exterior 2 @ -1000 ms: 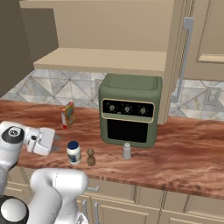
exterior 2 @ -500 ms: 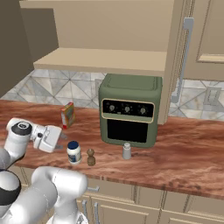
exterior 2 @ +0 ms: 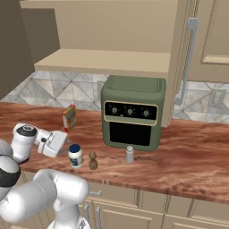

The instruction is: There are various items on the counter. Only move the condiments/shakers into the cabinet.

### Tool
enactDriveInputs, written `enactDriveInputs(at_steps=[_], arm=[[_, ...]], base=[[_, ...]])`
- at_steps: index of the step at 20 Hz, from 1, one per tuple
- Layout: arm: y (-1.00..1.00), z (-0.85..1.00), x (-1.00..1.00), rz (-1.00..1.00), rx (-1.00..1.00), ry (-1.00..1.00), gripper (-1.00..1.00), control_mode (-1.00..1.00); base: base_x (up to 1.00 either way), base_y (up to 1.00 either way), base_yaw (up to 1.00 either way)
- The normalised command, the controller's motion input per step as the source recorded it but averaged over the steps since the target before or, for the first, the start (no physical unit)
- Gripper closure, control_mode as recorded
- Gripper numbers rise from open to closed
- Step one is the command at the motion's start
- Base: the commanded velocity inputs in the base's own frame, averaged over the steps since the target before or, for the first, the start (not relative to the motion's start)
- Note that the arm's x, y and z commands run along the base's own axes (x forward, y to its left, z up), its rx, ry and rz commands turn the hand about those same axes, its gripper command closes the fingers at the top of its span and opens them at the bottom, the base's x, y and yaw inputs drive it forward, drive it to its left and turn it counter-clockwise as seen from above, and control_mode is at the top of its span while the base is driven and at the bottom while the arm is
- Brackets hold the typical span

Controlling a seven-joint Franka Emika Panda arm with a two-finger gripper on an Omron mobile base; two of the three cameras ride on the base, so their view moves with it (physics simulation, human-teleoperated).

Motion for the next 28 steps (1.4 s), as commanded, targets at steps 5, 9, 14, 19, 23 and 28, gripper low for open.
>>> enactDriveInputs(at_steps=[5,9,14,19,23,28], arm=[[-0.24,-0.06,0.00,-0.04,-0.05,0.00,-1.00,-1.00],[-0.19,-0.04,0.00,-0.04,-0.04,0.00,-1.00,-1.00],[-0.25,-0.05,0.00,-0.03,-0.06,0.00,-1.00,-1.00],[-0.26,0.00,-0.20,-0.03,-0.06,0.00,-1.00,-1.00],[-0.03,0.00,-0.37,-0.01,-0.05,0.00,-1.00,-1.00],[0.06,0.08,-0.37,0.00,-0.04,0.00,1.00,-1.00]], base=[[0.00,0.00,0.00],[0.00,0.00,0.00],[0.00,0.00,0.00],[0.00,0.00,0.00],[0.00,0.00,0.00],[0.00,0.00,0.00]])
